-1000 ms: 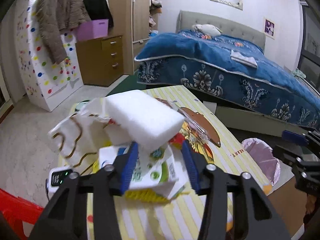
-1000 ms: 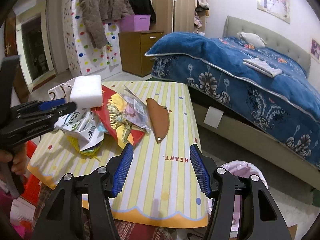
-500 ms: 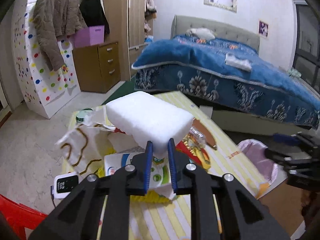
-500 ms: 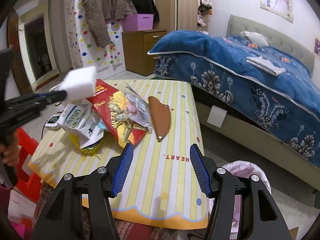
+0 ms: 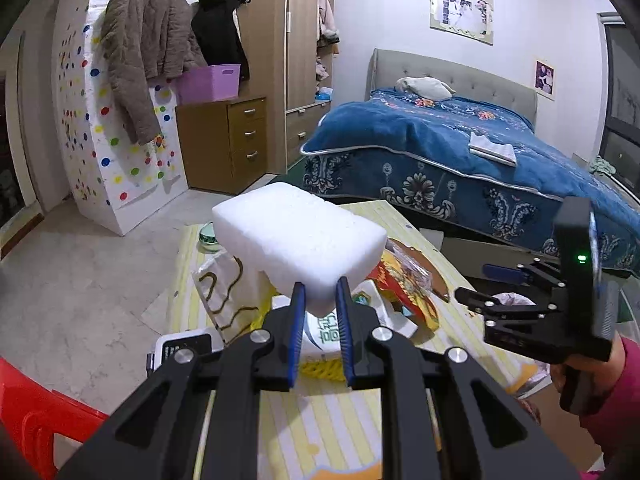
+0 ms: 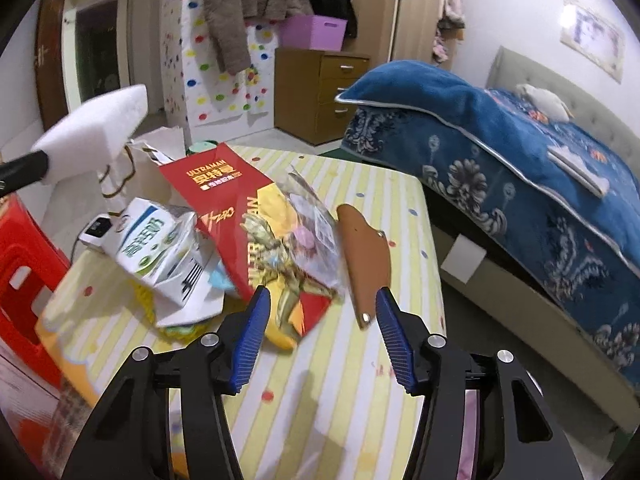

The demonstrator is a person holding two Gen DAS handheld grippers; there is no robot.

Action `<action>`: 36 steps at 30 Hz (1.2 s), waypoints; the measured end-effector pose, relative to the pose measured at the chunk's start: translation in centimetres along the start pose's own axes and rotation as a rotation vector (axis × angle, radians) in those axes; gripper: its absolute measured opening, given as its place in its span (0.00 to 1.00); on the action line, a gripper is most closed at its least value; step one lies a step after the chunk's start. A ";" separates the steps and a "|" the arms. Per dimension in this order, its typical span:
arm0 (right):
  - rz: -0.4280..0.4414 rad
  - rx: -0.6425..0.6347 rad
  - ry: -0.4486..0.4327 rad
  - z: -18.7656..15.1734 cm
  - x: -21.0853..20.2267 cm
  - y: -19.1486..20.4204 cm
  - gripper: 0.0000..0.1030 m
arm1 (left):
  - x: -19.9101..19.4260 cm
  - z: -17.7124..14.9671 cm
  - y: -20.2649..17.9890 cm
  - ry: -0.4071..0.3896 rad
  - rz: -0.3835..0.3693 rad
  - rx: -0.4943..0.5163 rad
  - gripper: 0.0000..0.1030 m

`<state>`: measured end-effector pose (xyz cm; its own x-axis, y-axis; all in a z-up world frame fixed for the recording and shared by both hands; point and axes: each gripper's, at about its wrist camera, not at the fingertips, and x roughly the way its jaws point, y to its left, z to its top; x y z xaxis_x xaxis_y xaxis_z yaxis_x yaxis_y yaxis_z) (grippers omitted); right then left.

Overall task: Collect trash
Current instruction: 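Grasp the clear plastic packet with the right gripper while the left gripper lifts the foam block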

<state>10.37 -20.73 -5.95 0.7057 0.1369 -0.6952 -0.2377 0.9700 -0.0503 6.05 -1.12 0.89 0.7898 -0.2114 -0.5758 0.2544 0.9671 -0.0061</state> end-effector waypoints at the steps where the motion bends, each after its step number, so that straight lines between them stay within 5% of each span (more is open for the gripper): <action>1: 0.004 -0.002 0.005 0.4 0.7 0.1 0.50 | 0.1 0.1 0.1 -0.001 -0.001 -0.002 0.14; 8: -0.025 -0.068 0.058 1.9 5.1 1.5 0.45 | 0.5 0.3 0.6 -0.008 -0.007 -0.016 0.14; 10: -0.057 -0.095 0.073 2.1 6.2 1.8 0.35 | 0.5 0.3 0.6 -0.008 -0.003 -0.018 0.14; 12: -0.070 -0.110 0.080 2.3 6.7 2.0 0.09 | 0.5 0.2 0.8 -0.006 -0.002 -0.022 0.14; 15: -0.062 -0.095 0.034 2.6 5.0 1.8 0.03 | 0.1 0.1 0.9 -0.010 0.006 -0.024 0.14; 25: 0.049 0.073 -0.117 2.2 -5.7 -1.0 0.01 | -1.4 -0.3 -0.3 -0.036 -0.008 -0.011 0.14; 36: -0.074 0.222 -0.090 -4.5 -10.8 -5.4 0.01 | -0.8 -2.4 -8.3 -0.004 -0.165 0.131 0.14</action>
<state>0.99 -28.34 -1.37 0.7746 0.0718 -0.6283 -0.0380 0.9970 0.0670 1.91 -8.68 -0.56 0.7335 -0.3660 -0.5727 0.4506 0.8927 0.0067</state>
